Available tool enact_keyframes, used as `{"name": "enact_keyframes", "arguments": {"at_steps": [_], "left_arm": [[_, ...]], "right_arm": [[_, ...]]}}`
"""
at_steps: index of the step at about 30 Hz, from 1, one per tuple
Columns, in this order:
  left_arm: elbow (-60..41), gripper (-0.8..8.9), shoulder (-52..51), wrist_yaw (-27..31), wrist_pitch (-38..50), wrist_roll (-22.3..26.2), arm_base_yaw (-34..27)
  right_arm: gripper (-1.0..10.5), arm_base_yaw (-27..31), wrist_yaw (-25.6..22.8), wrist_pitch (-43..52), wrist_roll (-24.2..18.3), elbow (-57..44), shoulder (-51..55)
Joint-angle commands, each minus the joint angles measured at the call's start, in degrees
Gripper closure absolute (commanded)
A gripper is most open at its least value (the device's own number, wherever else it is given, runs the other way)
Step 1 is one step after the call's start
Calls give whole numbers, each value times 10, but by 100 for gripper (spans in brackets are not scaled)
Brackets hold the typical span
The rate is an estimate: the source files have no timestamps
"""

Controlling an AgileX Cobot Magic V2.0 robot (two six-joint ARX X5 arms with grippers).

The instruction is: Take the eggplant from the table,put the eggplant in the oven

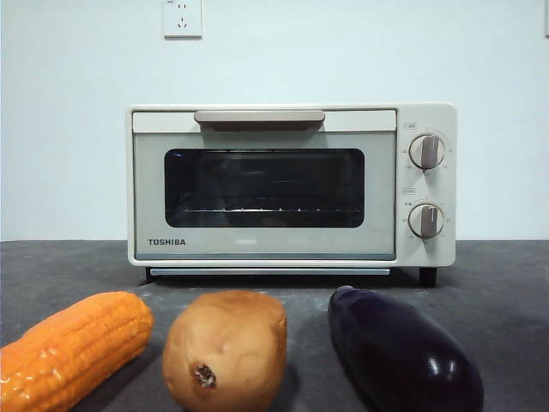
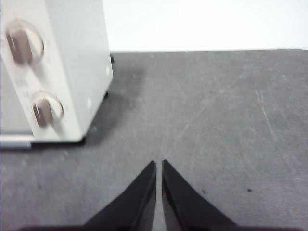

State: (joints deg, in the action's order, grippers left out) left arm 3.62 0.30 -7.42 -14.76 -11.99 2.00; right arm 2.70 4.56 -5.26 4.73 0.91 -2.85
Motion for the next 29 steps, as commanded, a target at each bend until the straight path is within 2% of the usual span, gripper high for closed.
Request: {"name": "enact_keyframes", "arguments": {"at_steps": [1,4,7,12,17,25,29], "left_arm": [[-2,810,-1,-1,15,-138,-1],[-2,810,-1,-13,15,-156,-1],[2,810,-1,-29,15,-163,-1],[39,809,8,-33,-17,-170,-1],[104,809,61,-41,-52,-169,-1],[226,809,209,-78,-56,-129,-1],[298,809,290,-109,-78,-98,-1]], "right_arm": [[942,1,2,16,95,0,1],[942,1,4,31,153,0,1],[942,1,30,35,208,3,1],[942,1,47,25,259,38,0],[942,1,45,-55,255,132,-17],[942,1,49,-180,205,296,-108],[942,1,95,-245,172,369,-168]]}}
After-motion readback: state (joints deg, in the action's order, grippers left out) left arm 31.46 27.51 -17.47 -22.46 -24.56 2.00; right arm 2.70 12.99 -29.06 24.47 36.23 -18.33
